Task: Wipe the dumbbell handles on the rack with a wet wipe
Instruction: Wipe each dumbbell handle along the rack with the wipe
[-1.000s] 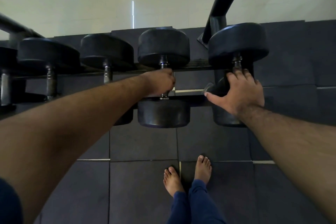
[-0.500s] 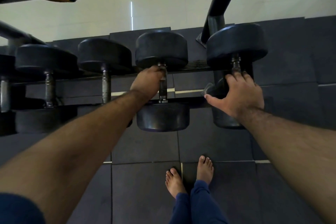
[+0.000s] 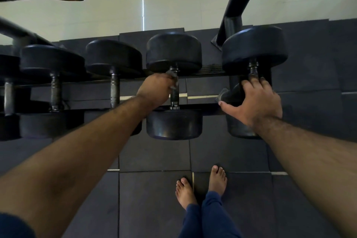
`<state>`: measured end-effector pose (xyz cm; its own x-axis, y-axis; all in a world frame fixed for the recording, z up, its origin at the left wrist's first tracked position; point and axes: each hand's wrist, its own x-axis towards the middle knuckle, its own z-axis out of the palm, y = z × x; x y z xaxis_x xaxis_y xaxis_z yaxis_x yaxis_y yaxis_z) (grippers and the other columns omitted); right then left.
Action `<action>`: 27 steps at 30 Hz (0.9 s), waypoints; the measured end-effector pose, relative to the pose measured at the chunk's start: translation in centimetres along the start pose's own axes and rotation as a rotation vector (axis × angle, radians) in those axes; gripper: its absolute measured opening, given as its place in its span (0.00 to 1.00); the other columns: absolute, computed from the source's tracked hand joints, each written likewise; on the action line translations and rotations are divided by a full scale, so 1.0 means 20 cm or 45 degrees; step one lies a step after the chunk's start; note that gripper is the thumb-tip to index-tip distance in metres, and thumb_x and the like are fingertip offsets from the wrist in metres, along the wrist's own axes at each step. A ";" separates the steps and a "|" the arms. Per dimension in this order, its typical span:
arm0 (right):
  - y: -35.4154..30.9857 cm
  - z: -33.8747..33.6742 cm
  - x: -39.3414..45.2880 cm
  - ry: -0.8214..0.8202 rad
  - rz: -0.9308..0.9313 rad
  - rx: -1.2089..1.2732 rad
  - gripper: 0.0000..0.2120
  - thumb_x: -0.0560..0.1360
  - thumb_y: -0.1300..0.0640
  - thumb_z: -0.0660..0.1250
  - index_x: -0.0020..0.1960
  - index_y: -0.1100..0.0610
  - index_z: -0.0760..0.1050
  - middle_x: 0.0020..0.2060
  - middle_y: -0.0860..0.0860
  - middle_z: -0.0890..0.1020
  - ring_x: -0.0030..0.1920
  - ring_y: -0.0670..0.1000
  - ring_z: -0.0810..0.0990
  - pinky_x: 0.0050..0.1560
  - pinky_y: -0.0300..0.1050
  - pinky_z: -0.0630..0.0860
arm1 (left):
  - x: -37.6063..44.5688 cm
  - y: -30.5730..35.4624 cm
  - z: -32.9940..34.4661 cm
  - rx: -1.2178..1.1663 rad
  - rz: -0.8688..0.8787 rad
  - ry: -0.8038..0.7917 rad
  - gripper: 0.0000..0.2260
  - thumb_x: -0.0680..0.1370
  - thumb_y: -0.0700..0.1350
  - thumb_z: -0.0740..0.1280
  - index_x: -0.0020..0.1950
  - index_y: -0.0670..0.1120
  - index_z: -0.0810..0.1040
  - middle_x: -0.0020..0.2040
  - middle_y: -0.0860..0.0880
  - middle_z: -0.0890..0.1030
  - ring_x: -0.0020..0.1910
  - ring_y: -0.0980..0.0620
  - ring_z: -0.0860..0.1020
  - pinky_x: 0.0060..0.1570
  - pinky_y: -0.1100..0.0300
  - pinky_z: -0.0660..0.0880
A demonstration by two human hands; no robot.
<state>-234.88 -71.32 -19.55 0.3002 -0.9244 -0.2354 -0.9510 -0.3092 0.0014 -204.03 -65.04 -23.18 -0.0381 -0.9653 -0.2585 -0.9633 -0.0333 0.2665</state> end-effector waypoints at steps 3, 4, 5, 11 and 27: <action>0.00 0.00 0.00 -0.009 -0.006 0.005 0.53 0.63 0.13 0.56 0.69 0.53 0.76 0.74 0.53 0.75 0.74 0.60 0.71 0.64 0.62 0.78 | -0.08 -0.08 -0.06 -0.186 0.001 -0.292 0.12 0.78 0.40 0.71 0.57 0.52 0.88 0.58 0.53 0.87 0.59 0.51 0.83 0.63 0.55 0.78; 0.00 0.00 0.00 -0.011 -0.006 0.004 0.53 0.63 0.13 0.55 0.69 0.53 0.76 0.73 0.53 0.75 0.74 0.60 0.71 0.64 0.62 0.78 | -0.10 -0.09 -0.06 -0.291 -0.083 -0.256 0.11 0.77 0.39 0.72 0.56 0.50 0.89 0.55 0.53 0.87 0.57 0.52 0.84 0.63 0.58 0.78; 0.00 0.00 0.00 -0.010 -0.005 0.002 0.53 0.63 0.13 0.55 0.68 0.53 0.76 0.73 0.53 0.75 0.74 0.60 0.71 0.63 0.62 0.79 | -0.11 -0.10 -0.05 -0.425 -0.239 -0.144 0.10 0.77 0.38 0.72 0.55 0.48 0.89 0.52 0.53 0.87 0.54 0.54 0.84 0.60 0.61 0.77; 0.00 0.00 0.00 0.008 0.004 0.006 0.51 0.63 0.14 0.56 0.67 0.52 0.76 0.72 0.52 0.76 0.73 0.59 0.71 0.62 0.61 0.79 | 0.08 -0.04 0.13 -1.808 -1.068 0.040 0.14 0.80 0.30 0.63 0.46 0.46 0.81 0.43 0.48 0.84 0.46 0.48 0.82 0.39 0.58 0.78; 0.00 0.01 0.00 0.009 0.015 -0.026 0.50 0.64 0.13 0.56 0.66 0.52 0.77 0.71 0.53 0.77 0.73 0.60 0.72 0.66 0.66 0.76 | 0.12 -0.12 0.19 -1.656 -0.932 -0.749 0.21 0.79 0.26 0.55 0.56 0.43 0.83 0.52 0.44 0.86 0.48 0.50 0.86 0.47 0.57 0.82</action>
<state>-234.92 -71.27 -19.85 0.2894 -0.9295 -0.2286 -0.9528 -0.3026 0.0240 -202.87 -66.36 -27.97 -0.0803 -0.4243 -0.9019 0.0391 -0.9055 0.4225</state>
